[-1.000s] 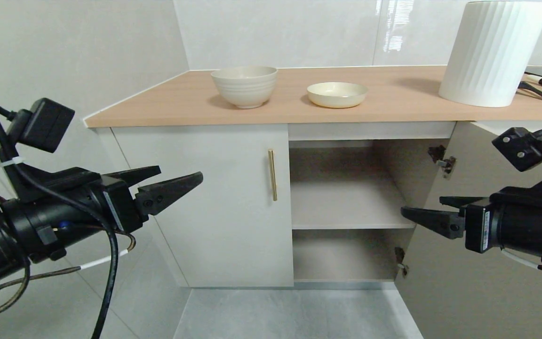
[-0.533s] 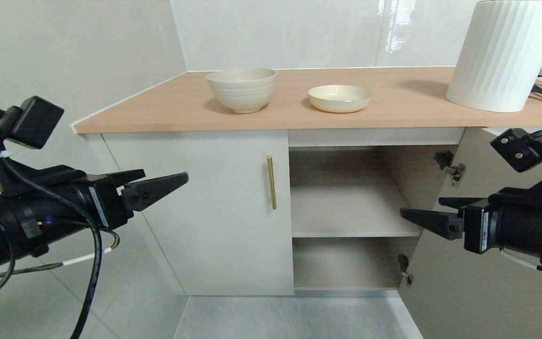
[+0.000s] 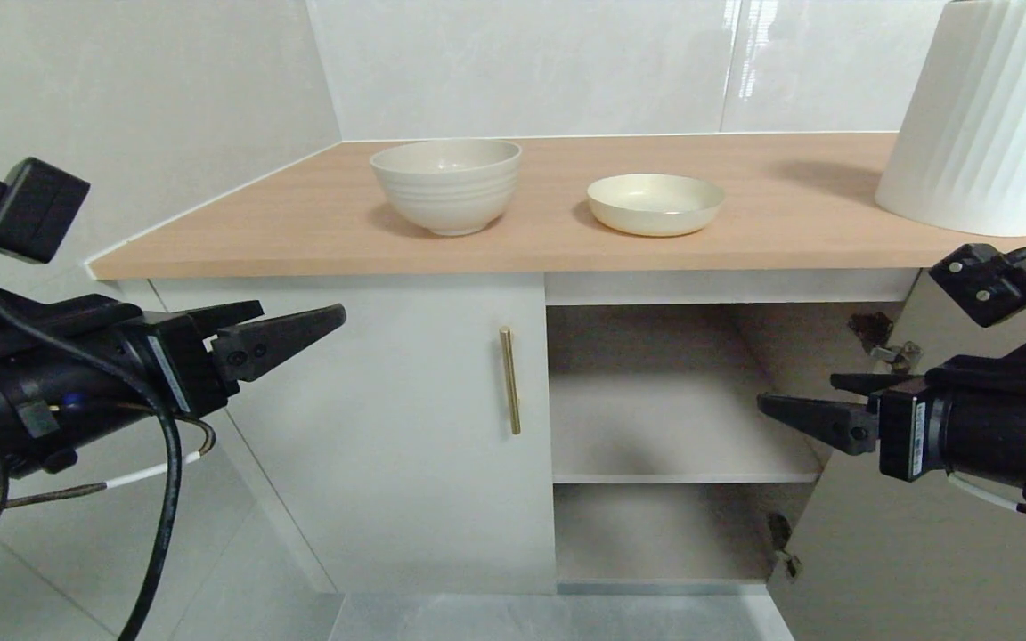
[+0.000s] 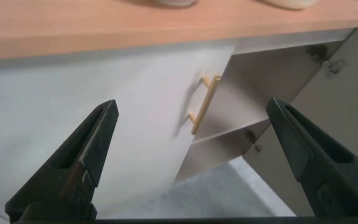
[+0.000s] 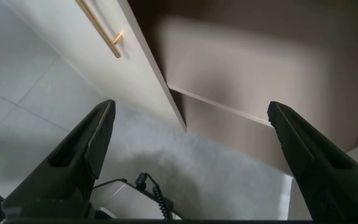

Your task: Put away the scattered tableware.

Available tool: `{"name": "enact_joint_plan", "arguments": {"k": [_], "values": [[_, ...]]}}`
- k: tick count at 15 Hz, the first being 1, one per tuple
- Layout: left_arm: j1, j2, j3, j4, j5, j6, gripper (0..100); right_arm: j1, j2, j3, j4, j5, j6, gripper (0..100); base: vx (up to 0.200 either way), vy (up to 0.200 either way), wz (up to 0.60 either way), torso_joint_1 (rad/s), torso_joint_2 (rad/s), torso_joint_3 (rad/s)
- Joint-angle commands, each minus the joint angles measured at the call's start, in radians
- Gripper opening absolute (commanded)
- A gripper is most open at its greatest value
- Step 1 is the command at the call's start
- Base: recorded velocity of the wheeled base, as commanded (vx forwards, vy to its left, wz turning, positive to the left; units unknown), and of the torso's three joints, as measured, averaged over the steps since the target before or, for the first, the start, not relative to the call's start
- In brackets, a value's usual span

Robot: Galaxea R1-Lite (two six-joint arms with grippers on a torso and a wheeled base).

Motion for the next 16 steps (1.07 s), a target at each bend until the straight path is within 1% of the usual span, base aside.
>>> {"name": "enact_joint_plan", "arguments": {"k": [1,2,3,4,7,9,16], "values": [[0.001,0.005,-0.010,0.004,0.002,-0.003,100,0.001,0.002,0.000,-0.001,0.001,0.000,100,0.000,0.000,0.00,0.000,0.00,0.000],[0.001,0.003,-0.013,0.007,0.002,-0.018,100,-0.001,0.001,0.000,-0.001,0.001,0.000,100,0.000,0.000,0.00,0.000,0.00,0.000],[0.001,0.001,-0.013,0.007,-0.001,-0.032,100,-0.001,0.001,0.000,-0.001,0.001,0.000,100,0.000,0.200,0.00,-0.002,0.00,0.002],[0.001,0.000,-0.013,0.006,-0.004,-0.037,100,0.001,0.001,0.000,-0.001,0.001,0.000,100,0.000,0.200,0.00,0.007,0.00,0.002],[-0.001,0.000,-0.004,0.006,-0.004,-0.032,100,-0.001,0.001,0.000,-0.001,0.001,0.000,100,0.000,0.000,0.00,0.000,0.00,0.000],[-0.001,-0.003,-0.002,0.006,-0.004,-0.012,100,-0.001,-0.001,0.000,-0.001,0.001,0.000,100,0.000,0.000,0.00,0.000,0.00,0.000],[-0.001,-0.037,0.004,0.007,-0.005,-0.009,100,-0.001,-0.004,0.000,-0.001,0.001,0.000,100,0.000,0.000,0.00,0.000,0.00,0.000]]}}
